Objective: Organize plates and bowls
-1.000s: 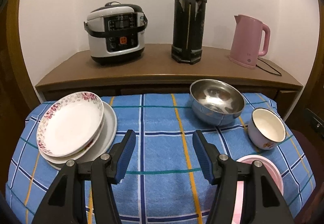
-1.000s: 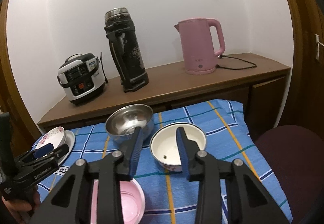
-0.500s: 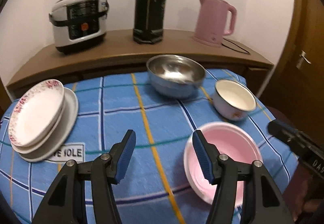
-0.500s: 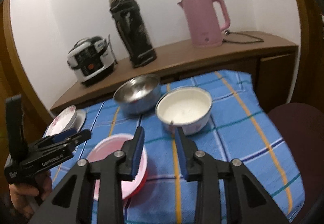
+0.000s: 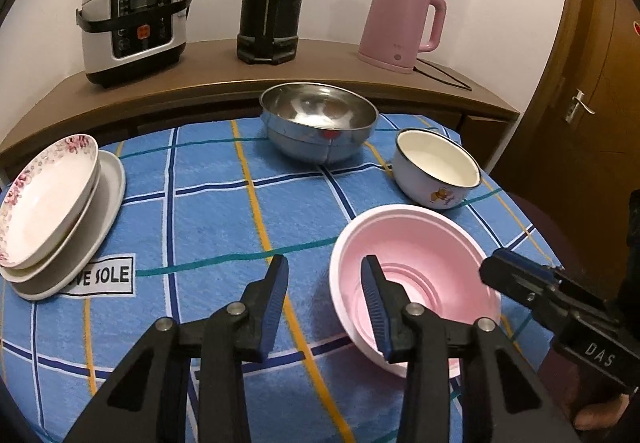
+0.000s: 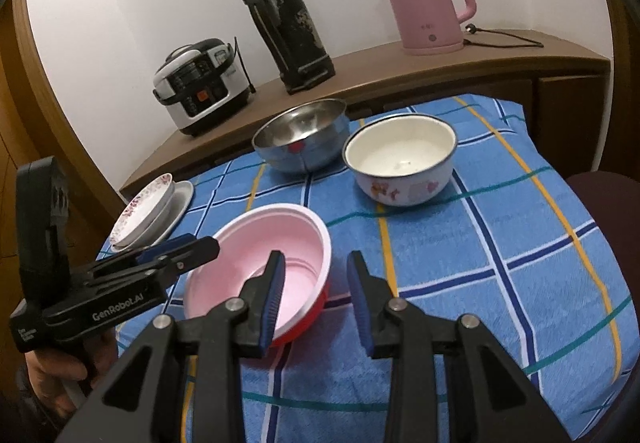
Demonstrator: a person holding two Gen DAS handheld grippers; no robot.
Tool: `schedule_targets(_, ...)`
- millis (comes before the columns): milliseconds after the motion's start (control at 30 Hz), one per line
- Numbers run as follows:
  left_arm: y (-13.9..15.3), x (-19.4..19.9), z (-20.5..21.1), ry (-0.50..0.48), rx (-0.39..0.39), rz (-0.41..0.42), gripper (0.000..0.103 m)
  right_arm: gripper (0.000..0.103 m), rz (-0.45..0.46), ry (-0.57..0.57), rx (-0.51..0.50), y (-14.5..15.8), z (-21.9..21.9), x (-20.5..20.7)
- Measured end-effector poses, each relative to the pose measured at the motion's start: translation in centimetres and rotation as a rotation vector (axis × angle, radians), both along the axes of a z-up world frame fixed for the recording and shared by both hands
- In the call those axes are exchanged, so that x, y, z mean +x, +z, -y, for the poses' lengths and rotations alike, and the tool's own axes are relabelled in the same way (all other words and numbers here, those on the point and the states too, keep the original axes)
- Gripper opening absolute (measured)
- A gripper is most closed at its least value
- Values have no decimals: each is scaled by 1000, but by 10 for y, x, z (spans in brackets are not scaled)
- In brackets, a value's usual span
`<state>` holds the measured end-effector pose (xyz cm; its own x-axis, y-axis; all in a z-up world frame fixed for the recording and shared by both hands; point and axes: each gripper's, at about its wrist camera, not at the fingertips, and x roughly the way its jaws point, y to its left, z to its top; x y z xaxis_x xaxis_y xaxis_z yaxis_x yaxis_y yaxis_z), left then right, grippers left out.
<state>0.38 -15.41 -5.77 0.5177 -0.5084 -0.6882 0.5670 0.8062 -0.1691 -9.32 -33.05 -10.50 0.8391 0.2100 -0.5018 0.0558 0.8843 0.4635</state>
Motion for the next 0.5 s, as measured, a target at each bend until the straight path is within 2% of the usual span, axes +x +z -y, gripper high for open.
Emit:
schedule_targets(167,-6,-1,6,-18,5,-31,37,34,-21,11,30,-7,0,4)
schedule_targets(233,-10,-1,9,-29,11,-45,26,33,-27,16,31,-8,-1,5)
schedule_targets(300,-14,-1,12,-34,21,-57,20,26,-30,20,31,-9,-2,6)
schedule_targets(367,-16,-1,13,-40,21,-65,19,21,-34,31,29,-10,-4,8)
schedule_targets(500,-16,0,11,-33,4,-72,17,19,-35,25,20,-10,-7,8)
